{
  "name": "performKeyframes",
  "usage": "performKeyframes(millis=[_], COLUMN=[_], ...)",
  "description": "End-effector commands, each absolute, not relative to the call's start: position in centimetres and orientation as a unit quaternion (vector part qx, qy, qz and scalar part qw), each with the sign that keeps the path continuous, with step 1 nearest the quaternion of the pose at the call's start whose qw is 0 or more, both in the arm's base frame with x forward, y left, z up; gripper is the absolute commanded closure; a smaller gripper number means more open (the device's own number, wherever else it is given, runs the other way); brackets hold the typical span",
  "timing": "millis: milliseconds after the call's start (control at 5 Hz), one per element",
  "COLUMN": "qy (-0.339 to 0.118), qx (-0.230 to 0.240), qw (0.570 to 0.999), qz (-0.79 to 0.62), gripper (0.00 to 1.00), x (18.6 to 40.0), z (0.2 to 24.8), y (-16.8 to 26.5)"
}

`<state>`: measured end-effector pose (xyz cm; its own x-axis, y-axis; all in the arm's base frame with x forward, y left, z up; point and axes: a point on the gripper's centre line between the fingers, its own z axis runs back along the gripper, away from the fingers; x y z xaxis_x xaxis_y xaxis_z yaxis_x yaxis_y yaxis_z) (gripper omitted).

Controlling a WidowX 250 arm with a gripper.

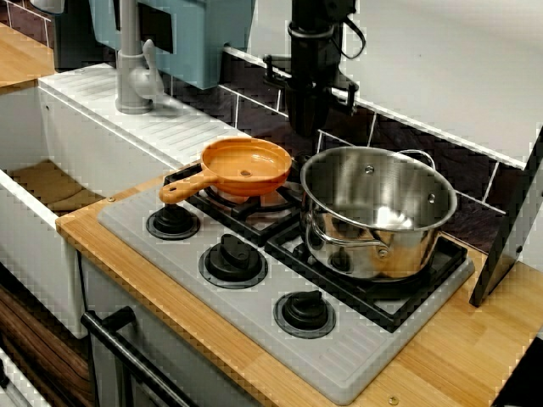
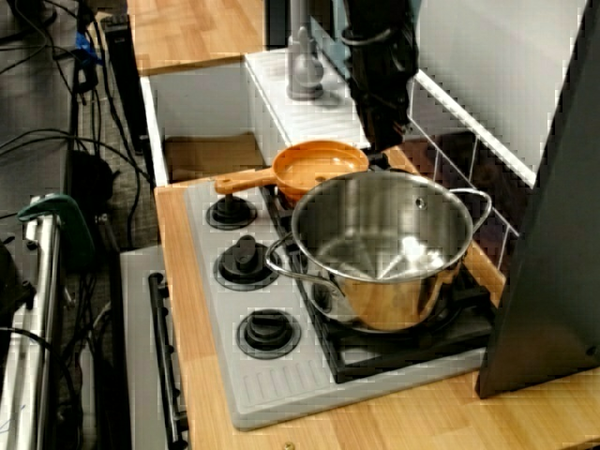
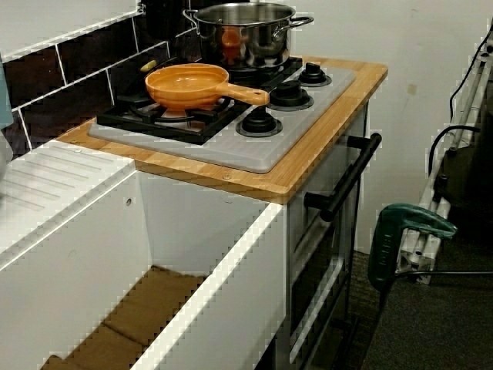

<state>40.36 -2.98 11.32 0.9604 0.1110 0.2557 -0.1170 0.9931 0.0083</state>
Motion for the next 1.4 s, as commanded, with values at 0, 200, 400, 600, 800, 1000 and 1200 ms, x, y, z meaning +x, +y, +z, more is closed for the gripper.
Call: performKeyframes(millis=[0,200,400,600,800,1000,1200], qy=[-0.159,-0.141,-0.103,-0.081,-0.053,-0.027,-0.022], qx=[0.019,0.031,0.047,0.066,0.086,0.101,0.103], qw=[0.986,0.988,0.992,0.993,0.993,0.993,0.992], qz=[0.056,0.055,0.054,0.054,0.059,0.062,0.071], gripper=[0.90,0.62,0.42,0.16,0.00,0.00,0.00], x=[37.6,36.1,34.6,33.6,32.8,32.0,31.2], z=[16.0,16.2,16.1,16.0,15.4,14.8,14.0], y=[-1.9,-1.3,-0.1,0.9,2.4,4.0,5.2])
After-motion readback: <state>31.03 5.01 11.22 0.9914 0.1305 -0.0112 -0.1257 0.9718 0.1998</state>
